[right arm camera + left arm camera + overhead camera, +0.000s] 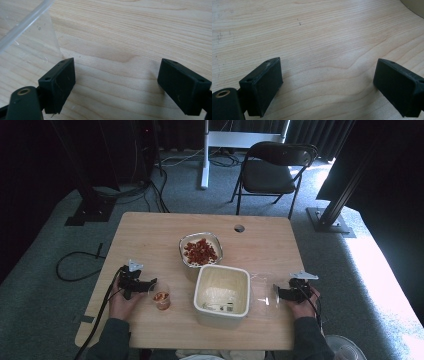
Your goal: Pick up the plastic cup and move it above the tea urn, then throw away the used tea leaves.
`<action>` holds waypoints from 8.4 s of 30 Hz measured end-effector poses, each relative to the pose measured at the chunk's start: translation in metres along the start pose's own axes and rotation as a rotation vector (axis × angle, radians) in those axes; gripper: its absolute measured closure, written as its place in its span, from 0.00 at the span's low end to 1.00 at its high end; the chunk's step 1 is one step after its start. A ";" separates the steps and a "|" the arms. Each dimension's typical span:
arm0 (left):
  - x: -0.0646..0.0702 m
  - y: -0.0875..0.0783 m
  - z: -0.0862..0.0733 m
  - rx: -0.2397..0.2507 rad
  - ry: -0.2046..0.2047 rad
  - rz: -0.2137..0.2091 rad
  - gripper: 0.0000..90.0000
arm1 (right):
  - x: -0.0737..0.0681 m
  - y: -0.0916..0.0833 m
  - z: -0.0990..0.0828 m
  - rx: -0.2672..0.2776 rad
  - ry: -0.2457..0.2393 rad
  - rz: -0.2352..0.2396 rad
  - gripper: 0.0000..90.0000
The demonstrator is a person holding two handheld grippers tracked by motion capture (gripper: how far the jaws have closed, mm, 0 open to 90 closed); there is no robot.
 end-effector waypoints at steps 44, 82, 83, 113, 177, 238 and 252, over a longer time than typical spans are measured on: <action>0.000 -0.001 -0.001 0.001 -0.005 0.004 0.10 | -0.067 -0.073 -0.013 0.010 -0.006 0.048 0.66; 0.000 -0.001 -0.001 0.001 -0.005 0.004 0.10 | -0.035 -0.133 0.034 0.196 0.028 0.031 0.97; 0.000 -0.001 -0.001 0.001 -0.005 0.004 0.10 | -0.035 -0.133 0.034 0.196 0.028 0.031 0.97; 0.000 -0.001 -0.001 0.001 -0.005 0.004 0.10 | -0.095 -0.211 0.089 0.285 -0.194 0.244 0.96; 0.001 -0.001 -0.002 0.001 -0.012 0.008 0.10 | -0.108 -0.135 0.086 0.243 -0.223 0.212 0.50; 0.041 -0.095 -0.070 0.201 -0.002 -0.245 0.29 | -0.026 0.006 0.014 0.034 -0.013 0.013 0.45; 0.086 -0.084 -0.045 0.225 0.139 -0.315 0.26 | -0.026 0.006 0.014 0.034 -0.014 0.014 0.45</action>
Point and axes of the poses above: each handheld gripper's, and its own axes: y roughly forward along the jaws, z roughly out of its top, x roughly to its right, the point moved 7 cm from there along y, roughly forward along the jaws, and after that the axes turned 9 degrees about -x, right-handed, at the moved point
